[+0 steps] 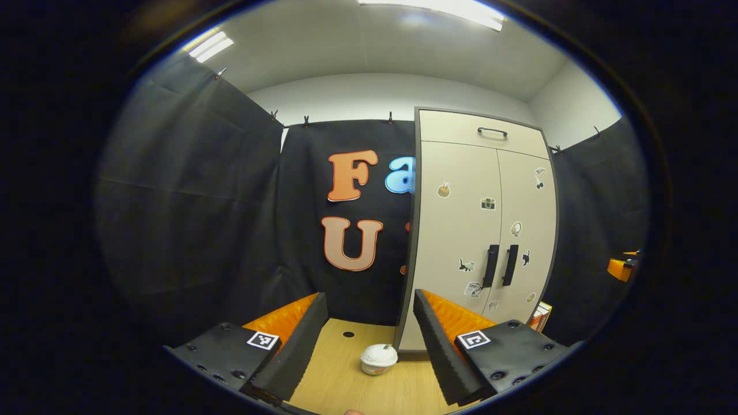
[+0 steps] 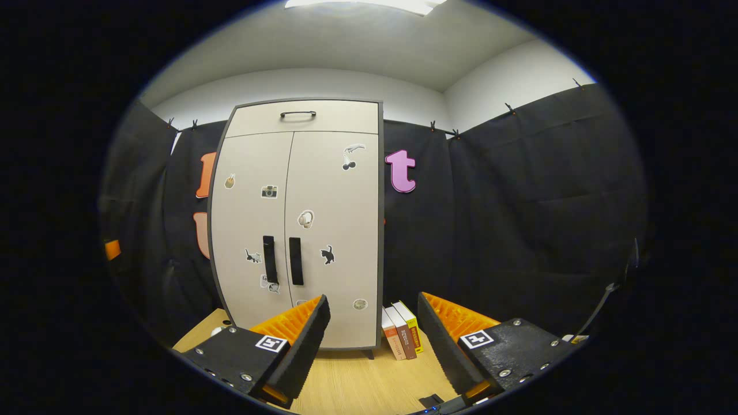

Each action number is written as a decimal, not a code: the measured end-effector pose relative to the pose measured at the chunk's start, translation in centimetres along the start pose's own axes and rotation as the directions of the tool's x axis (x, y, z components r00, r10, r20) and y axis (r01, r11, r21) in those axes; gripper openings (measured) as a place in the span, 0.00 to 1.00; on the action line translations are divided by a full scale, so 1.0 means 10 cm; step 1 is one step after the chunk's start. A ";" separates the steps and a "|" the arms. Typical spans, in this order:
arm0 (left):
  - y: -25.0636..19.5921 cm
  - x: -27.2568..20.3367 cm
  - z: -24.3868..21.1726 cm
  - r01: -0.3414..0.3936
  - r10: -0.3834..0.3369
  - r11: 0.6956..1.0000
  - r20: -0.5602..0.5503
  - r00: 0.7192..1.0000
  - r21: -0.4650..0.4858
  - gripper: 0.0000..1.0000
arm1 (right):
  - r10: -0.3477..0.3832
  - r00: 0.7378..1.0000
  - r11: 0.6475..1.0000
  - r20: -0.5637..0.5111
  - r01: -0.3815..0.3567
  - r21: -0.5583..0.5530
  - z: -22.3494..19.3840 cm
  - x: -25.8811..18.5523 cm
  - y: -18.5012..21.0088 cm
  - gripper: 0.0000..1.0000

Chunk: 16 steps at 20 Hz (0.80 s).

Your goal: Open the right door of the double-door shoe cabinet with the right hand, and open the left door with the left hand.

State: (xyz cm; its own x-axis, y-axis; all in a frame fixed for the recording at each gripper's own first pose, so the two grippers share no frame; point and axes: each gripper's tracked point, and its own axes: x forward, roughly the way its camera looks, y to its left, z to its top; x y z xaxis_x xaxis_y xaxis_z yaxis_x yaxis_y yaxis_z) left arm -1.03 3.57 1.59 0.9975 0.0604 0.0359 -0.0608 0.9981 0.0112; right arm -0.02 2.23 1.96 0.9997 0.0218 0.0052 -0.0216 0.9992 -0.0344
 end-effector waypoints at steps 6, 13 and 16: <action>0.03 0.01 -0.01 0.000 0.000 1.000 0.003 1.000 0.009 0.96 | 0.014 1.000 1.000 0.000 -0.014 -0.008 0.01 0.05 0.13 0.93; 0.15 0.02 -0.02 -0.010 0.010 1.000 0.002 1.000 0.020 0.95 | 0.055 0.998 0.998 -0.019 -0.055 -0.003 -0.04 0.24 0.44 0.93; 0.16 0.01 -0.03 -0.009 0.009 1.000 -0.002 1.000 0.023 0.96 | 0.077 0.997 0.997 -0.017 -0.077 -0.003 -0.03 0.34 0.60 0.94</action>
State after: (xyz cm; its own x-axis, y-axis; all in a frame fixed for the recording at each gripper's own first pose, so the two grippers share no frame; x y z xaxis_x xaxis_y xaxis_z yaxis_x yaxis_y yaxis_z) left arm -1.06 5.21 1.32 0.9970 0.0690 0.0340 -0.0702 0.9969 0.0343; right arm 3.28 8.32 1.51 0.9951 0.0977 -0.0142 -0.0982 0.9944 -0.0382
